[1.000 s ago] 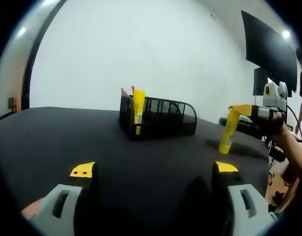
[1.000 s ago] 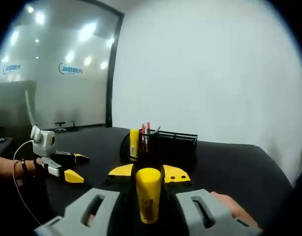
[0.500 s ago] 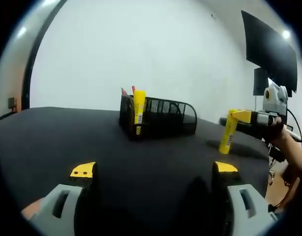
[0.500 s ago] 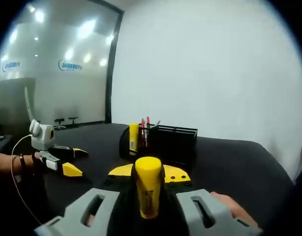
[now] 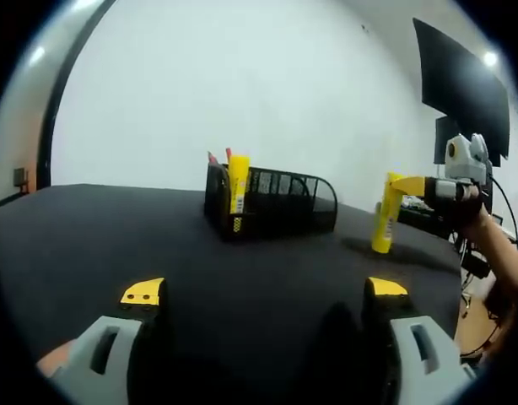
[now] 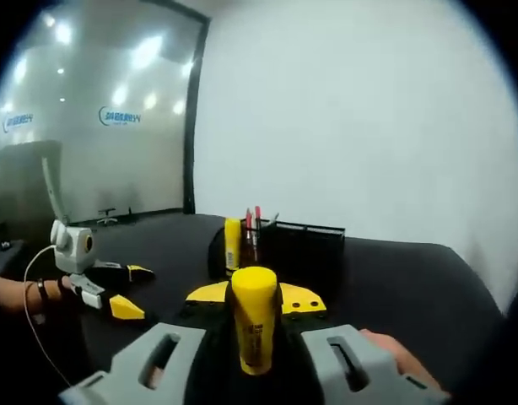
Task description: Pick up pens and glue sticks and place them into the holder.
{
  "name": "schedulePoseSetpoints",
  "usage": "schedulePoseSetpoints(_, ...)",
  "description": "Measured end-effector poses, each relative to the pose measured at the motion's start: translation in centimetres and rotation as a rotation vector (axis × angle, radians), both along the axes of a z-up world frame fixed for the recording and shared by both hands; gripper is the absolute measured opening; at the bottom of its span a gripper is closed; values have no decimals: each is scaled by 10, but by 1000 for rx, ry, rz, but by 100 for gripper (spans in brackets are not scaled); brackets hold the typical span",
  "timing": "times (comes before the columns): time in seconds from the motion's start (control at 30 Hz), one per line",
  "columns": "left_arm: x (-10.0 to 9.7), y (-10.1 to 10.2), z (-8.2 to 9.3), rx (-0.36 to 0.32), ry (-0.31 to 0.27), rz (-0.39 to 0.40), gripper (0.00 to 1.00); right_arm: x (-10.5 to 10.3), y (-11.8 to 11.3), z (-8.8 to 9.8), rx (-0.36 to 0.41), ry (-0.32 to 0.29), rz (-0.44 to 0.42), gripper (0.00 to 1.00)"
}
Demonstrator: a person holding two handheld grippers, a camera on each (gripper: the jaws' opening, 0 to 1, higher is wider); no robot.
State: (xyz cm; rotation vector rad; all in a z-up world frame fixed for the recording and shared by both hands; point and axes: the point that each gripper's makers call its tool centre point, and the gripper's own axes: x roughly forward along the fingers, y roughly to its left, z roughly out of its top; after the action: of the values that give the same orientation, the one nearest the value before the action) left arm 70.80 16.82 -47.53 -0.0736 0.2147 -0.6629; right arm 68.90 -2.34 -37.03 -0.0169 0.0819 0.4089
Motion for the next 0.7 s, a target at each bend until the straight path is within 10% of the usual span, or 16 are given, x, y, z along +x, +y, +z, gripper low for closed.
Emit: schedulePoseSetpoints(0.7,-1,-2,2,-16,1,-25,93,66,50,42,62,-26,114,17)
